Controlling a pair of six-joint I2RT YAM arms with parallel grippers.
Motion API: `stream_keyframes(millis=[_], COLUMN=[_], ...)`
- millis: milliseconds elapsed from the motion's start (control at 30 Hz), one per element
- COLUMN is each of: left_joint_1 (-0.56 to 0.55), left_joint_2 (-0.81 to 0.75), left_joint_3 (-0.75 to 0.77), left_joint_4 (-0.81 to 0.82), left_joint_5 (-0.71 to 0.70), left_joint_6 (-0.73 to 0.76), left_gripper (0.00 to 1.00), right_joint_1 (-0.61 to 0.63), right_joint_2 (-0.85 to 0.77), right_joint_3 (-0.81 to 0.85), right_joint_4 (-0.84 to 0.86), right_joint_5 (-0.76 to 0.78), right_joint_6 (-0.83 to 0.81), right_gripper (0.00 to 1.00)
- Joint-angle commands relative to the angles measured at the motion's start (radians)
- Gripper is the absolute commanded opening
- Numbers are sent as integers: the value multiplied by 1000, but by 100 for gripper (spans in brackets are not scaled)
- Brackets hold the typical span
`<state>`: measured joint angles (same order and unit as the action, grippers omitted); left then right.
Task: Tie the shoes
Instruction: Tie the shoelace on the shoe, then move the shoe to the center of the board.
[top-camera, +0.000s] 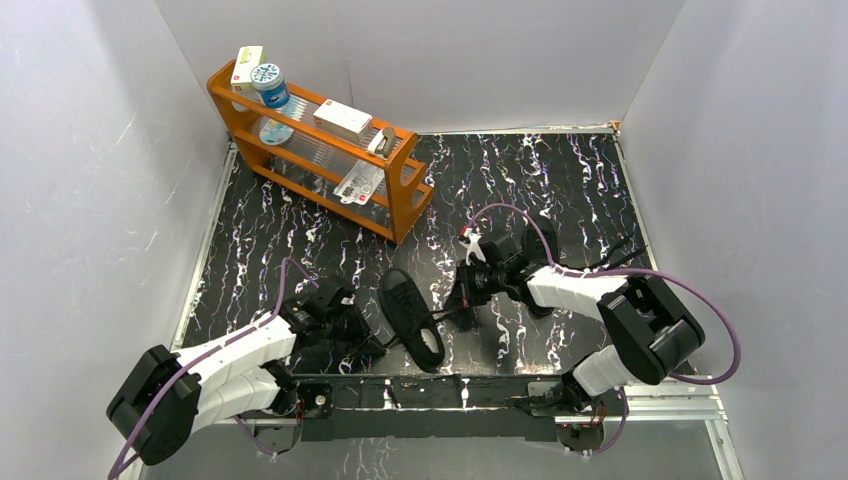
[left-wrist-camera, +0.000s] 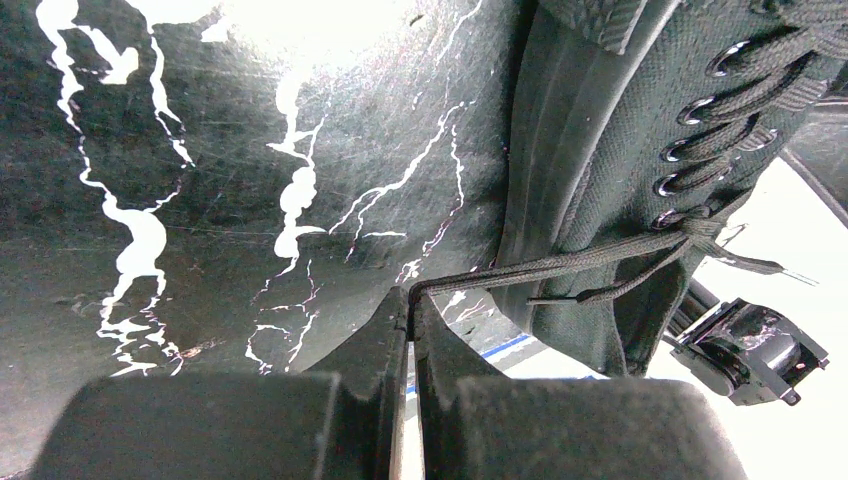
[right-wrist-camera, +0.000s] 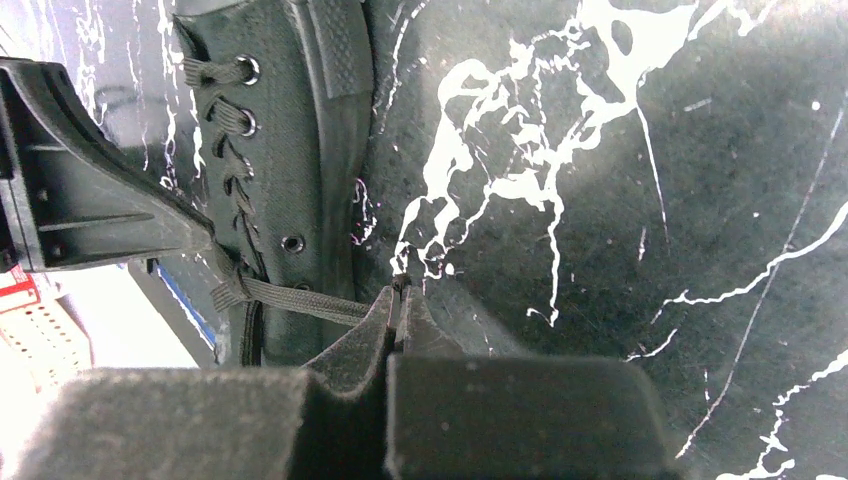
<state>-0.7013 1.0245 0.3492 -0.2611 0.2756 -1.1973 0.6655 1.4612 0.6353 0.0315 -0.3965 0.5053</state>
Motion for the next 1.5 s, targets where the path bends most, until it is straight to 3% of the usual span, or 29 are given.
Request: stream_keyframes(millis=[0,267,300,333,400,500,533,633,667,967,1200,1467], left_joint_1=[6,6,6,6,6,7,9,11,12,13,13,13], left_joint_2=[-21,-54,-65,-77,-114,-164,-174,-178,-178,-170,-166,-55], left_joint_3=[-27,-24,-11,13,65,169,209,334,371,692,753,967], left_joint_4=[-123,-105,-107,-136,-180,-289,-323,-428,-450,-676,-718,-761], left_joint_5=[-38,-37,-39,-52,-89,-146,-158,-192,-195,-235,-189,-125], left_joint_6=[14,39,47,56,79,118,133,168,184,292,343,453], left_gripper=[0,0,4,16,34,44,46,72,75,88,88,88], right_joint_1=[-38,-39,-38,-38,-38,-38,-37,-38,-38,3,44,239], right_joint_2=[4,4,8,12,10,-31,-50,-74,-72,-67,-3,98], right_joint_3=[-50,-7,18,45,96,145,155,166,159,101,110,140], right_joint_4=[39,3,-24,-79,-171,-265,-287,-315,-310,-137,-109,8], right_joint_5=[76,-3,-30,-55,-87,-110,-113,-148,-168,-221,-157,60], right_joint_6=[-3,-99,-128,-150,-179,-203,-198,-170,-151,135,228,397], right_gripper=[0,0,0,1,30,70,79,94,98,96,90,74])
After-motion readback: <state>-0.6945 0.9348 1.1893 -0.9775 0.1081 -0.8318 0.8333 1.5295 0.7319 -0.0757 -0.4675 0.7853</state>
